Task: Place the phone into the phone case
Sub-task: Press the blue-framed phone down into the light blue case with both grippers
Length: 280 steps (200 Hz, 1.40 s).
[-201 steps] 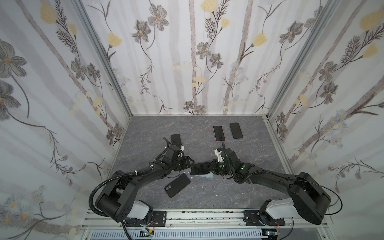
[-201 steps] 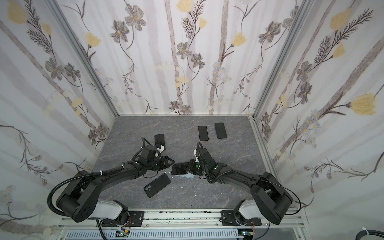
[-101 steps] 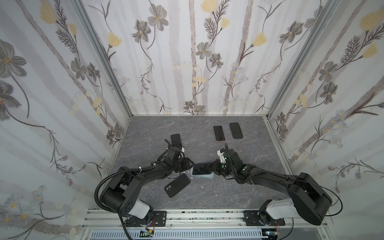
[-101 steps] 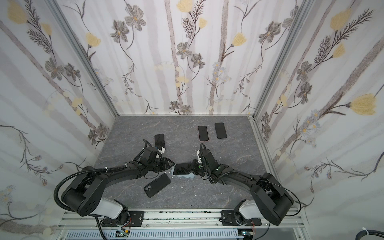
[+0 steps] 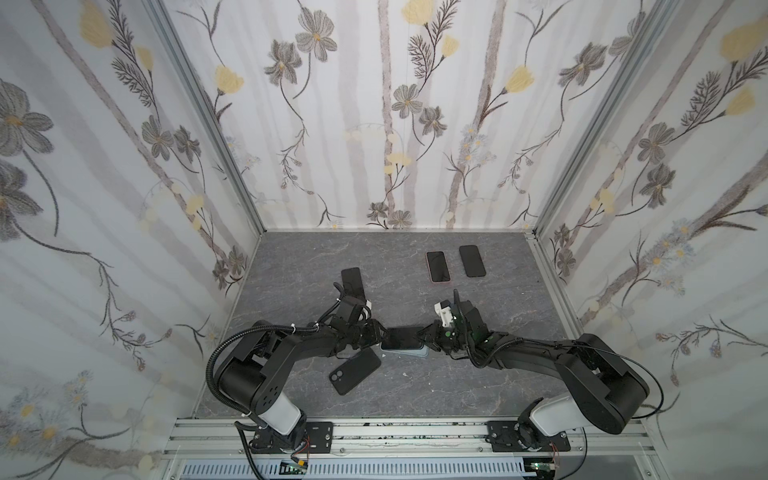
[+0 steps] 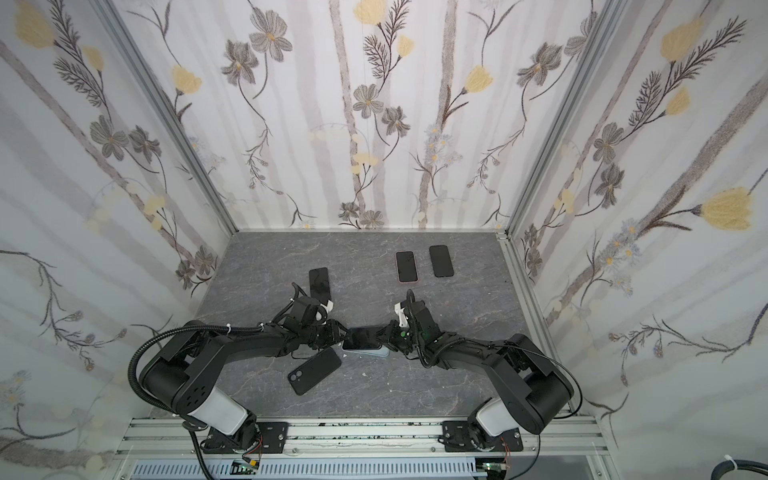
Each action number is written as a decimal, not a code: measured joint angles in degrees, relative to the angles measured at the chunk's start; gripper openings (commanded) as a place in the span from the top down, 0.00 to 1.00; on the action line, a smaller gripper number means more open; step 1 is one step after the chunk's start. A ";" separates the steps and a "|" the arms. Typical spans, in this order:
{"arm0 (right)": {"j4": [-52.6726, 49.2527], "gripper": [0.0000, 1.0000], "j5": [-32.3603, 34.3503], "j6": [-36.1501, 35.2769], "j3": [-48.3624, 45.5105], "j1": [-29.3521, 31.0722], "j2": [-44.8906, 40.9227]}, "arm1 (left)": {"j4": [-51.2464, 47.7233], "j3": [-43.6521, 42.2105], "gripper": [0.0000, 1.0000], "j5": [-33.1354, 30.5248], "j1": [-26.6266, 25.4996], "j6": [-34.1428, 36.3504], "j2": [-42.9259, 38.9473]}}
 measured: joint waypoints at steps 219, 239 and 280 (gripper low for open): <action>-19.15 0.54 8.17 -4.74 2.32 -1.33 -3.26 | -2.36 -0.35 0.63 -4.50 -1.57 1.79 -2.27; -22.99 0.54 9.79 -5.33 2.32 -1.33 -6.40 | -3.10 -0.35 0.63 -4.61 -1.60 2.05 -2.64; -29.64 0.63 13.09 -6.84 1.66 -1.40 -11.80 | -3.72 0.50 0.66 -4.33 -3.21 3.15 -1.84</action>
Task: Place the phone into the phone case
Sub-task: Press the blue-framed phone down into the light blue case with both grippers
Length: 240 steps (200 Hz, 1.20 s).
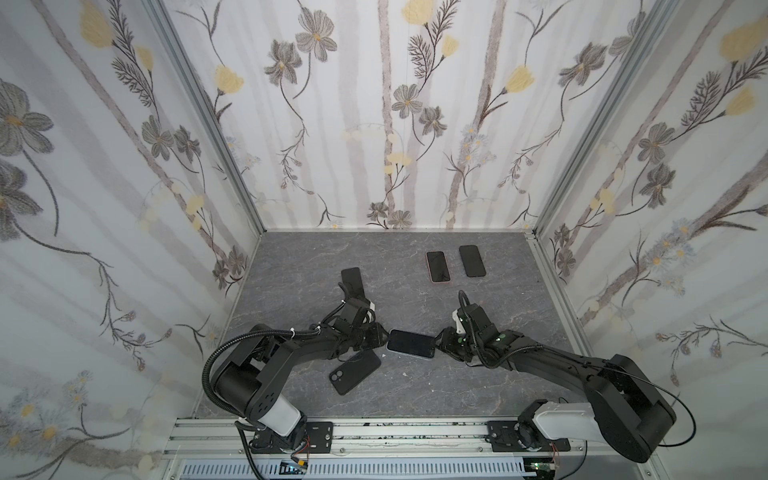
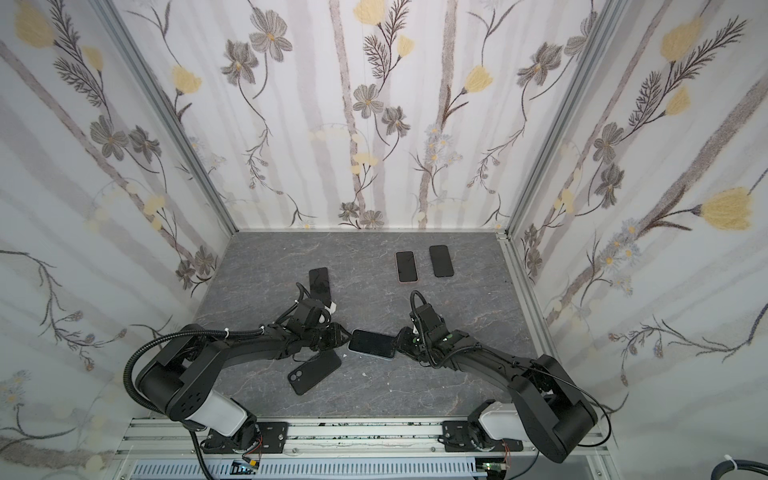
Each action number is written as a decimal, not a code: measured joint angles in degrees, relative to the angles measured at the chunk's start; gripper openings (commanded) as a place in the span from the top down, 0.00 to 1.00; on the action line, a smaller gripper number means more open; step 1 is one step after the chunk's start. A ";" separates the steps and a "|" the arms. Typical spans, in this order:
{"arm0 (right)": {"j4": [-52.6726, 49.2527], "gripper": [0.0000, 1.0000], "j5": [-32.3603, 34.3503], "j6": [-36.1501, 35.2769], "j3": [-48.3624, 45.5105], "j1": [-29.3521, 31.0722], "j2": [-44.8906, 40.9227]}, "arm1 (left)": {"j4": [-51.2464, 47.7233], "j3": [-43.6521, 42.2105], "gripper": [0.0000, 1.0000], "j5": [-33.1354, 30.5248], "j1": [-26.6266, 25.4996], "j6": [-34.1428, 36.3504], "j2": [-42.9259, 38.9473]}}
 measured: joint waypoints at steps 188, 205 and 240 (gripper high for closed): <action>8.50 0.95 -4.13 -0.90 -1.64 1.14 6.71 | 0.28 0.92 0.71 -1.29 -1.49 0.13 1.36; 9.40 0.95 -4.39 -0.87 -1.92 1.14 6.97 | 0.90 0.63 0.71 -1.55 -1.49 -0.13 1.38; 9.92 0.95 -4.28 -0.85 -2.08 1.42 7.58 | 2.51 -0.39 0.72 -2.14 -2.05 -1.16 1.09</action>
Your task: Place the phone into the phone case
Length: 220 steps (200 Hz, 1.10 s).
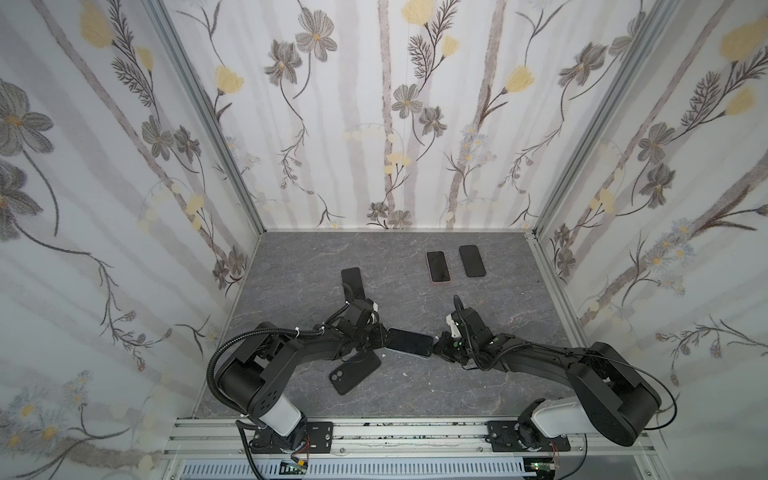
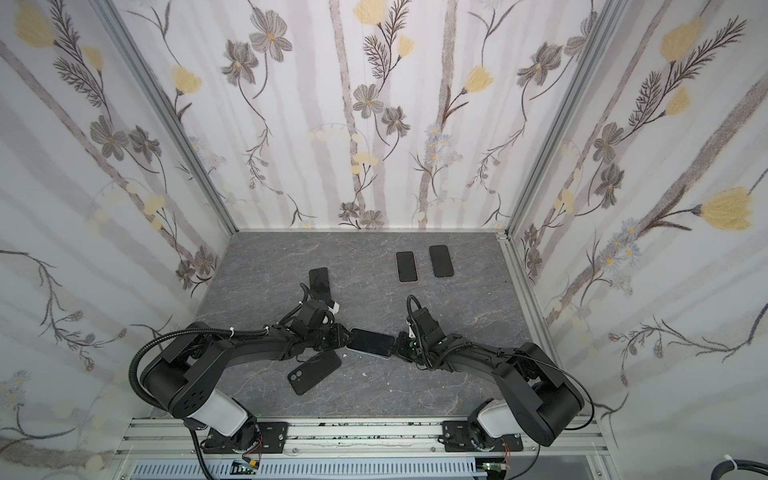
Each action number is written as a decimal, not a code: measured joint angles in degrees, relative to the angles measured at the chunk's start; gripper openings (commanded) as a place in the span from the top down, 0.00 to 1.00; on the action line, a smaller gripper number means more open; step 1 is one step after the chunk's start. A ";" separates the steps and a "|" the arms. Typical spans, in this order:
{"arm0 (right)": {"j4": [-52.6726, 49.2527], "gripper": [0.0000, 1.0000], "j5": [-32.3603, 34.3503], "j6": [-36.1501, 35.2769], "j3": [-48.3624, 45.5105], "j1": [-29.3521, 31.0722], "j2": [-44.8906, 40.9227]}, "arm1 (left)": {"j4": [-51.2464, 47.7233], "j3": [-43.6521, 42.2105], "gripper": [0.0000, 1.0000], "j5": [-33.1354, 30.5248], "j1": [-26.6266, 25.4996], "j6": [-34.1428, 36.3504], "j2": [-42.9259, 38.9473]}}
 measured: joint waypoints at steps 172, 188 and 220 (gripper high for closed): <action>-13.57 0.85 5.55 -2.62 3.65 1.20 -5.77 | -7.69 -0.26 0.68 -1.53 -2.27 0.50 -7.80; -14.32 0.86 5.64 -2.64 3.63 1.20 -5.90 | -8.39 0.26 0.68 -1.70 -2.10 1.40 -7.89; -13.88 0.89 5.49 -2.62 3.19 1.75 -5.51 | -9.31 0.35 0.71 -1.92 -2.05 2.56 -7.39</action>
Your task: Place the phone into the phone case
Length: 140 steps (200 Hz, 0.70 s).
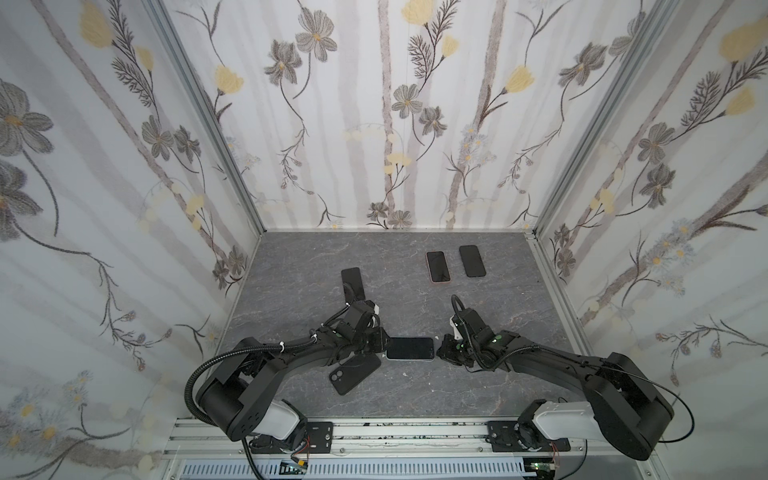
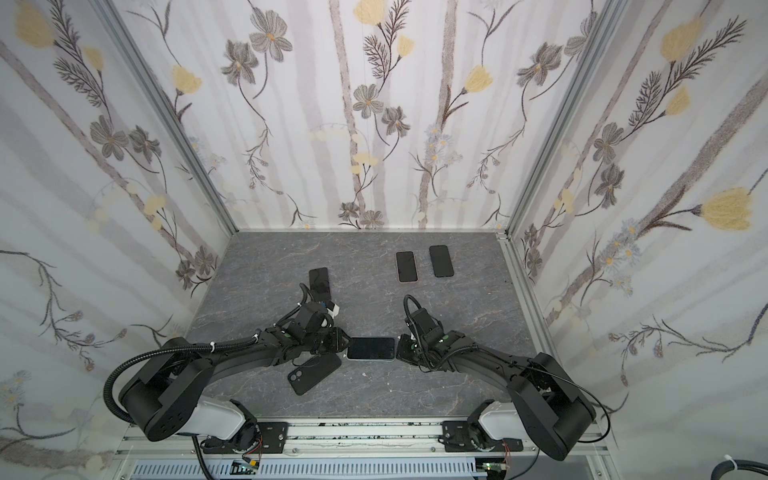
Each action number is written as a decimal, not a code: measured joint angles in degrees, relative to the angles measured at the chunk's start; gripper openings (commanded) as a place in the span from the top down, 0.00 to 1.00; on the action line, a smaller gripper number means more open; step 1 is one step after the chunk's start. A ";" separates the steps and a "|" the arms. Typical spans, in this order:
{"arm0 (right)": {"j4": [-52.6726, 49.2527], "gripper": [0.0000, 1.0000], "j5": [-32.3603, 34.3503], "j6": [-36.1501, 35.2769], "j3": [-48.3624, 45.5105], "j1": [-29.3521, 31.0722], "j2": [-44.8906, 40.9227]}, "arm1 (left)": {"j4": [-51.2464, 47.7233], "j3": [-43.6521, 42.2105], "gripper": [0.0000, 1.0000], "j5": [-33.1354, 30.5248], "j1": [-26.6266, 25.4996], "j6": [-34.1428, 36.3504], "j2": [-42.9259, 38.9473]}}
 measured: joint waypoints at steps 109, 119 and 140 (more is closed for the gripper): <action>4.07 0.96 -2.36 -0.42 0.52 1.18 4.26 | -0.04 -0.85 0.76 0.81 0.00 0.28 2.25; 3.67 0.96 -1.81 -0.59 0.72 1.40 4.61 | -0.02 -0.85 0.76 0.87 0.00 0.28 2.47; 3.34 0.96 -1.27 -1.07 0.83 1.70 5.07 | 0.09 -0.85 0.76 0.85 0.11 0.31 2.86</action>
